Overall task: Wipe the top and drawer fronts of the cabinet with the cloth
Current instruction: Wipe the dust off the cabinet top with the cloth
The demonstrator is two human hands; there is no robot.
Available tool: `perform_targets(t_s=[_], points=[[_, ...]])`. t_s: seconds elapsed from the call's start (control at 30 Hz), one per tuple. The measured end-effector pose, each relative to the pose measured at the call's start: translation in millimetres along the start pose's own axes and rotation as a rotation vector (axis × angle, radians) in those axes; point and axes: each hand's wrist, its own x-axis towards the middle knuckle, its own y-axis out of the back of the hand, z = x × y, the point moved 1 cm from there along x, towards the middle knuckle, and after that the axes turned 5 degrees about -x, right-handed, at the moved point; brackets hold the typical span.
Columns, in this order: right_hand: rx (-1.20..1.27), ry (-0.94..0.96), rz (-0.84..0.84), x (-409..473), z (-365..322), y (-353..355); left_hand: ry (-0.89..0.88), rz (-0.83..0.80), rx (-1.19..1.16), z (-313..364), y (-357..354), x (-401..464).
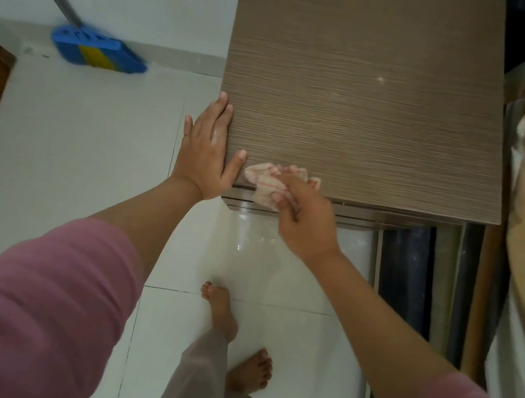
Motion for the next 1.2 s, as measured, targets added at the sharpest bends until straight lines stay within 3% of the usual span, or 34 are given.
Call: perform_targets(t_s=[0.1, 0.4, 0.5, 0.63, 1.2], points=[[0.076, -0.033, -0.022, 2.7, -13.3, 11.1, 0.021, -0.035, 0.012, 2.2, 3.4, 1.0], [-0.069, -0.337, 0.440, 59.5, 25.6, 71.8, 0.101, -0.071, -0.010, 7.0, 16.0, 25.5], [-0.079, -0.388, 0.366, 79.1, 47.8, 63.9, 0.132, -0.049, 0.008, 12.6, 10.3, 49.0], [-0.358, -0.425, 0.315, 106.1, 56.6, 46.8, 0.170, -0.064, 0.063, 15.8, -1.4, 69.0], [-0.454, -0.378, 0.223, 231.8, 36.2, 38.0, 0.254, -0.175, 0.020, 16.6, 4.1, 72.5]])
